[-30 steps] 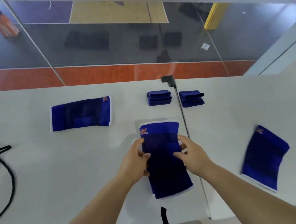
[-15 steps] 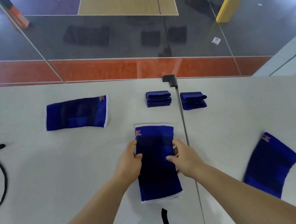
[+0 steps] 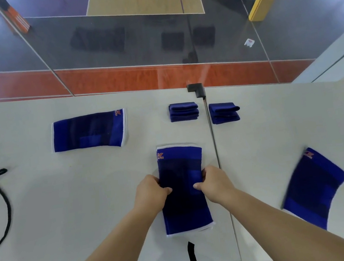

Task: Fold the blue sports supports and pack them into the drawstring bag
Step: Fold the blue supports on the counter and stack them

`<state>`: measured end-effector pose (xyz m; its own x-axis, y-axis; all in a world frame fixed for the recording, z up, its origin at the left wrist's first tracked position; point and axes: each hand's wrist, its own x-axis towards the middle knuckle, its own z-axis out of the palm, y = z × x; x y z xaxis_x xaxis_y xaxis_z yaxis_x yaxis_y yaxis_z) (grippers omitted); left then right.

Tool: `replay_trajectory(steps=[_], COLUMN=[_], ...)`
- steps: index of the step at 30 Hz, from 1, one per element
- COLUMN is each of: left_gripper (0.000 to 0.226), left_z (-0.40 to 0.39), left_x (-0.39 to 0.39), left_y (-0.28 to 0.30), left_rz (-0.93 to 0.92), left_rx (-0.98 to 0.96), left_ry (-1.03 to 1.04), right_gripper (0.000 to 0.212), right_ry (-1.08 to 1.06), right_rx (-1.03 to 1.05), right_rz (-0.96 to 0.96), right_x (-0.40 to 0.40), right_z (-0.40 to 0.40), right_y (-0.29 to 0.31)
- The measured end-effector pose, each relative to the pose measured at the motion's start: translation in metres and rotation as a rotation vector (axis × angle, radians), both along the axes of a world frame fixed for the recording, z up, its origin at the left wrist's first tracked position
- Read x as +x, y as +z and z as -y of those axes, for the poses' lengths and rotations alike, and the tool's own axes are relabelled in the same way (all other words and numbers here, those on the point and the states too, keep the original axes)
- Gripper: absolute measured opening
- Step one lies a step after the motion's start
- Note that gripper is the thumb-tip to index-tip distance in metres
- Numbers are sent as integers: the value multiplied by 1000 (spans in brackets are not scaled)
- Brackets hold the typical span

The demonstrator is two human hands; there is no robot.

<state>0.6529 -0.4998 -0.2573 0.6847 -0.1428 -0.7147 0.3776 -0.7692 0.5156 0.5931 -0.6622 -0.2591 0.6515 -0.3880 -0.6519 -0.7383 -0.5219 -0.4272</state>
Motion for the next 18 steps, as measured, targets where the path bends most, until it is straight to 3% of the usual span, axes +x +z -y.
replay_trajectory(steps=[6, 10, 15, 18], left_gripper=[20, 16, 15, 13], left_z=[-4, -12, -24, -25], left_x=[-6, -3, 5, 9], left_y=[3, 8, 20, 31], left_rz=[14, -35, -63, -19], left_rx=[-97, -261, -444, -516], left_ry=[40, 203, 278, 255], right_gripper=[21, 19, 33, 38], right_ry=[-49, -108, -350, -360], right_rx=[113, 196, 480, 517], right_rz=[45, 104, 263, 370], right_x=[-8, -12, -14, -16], right_z=[-1, 4, 11, 11], right_y=[2, 4, 22, 33])
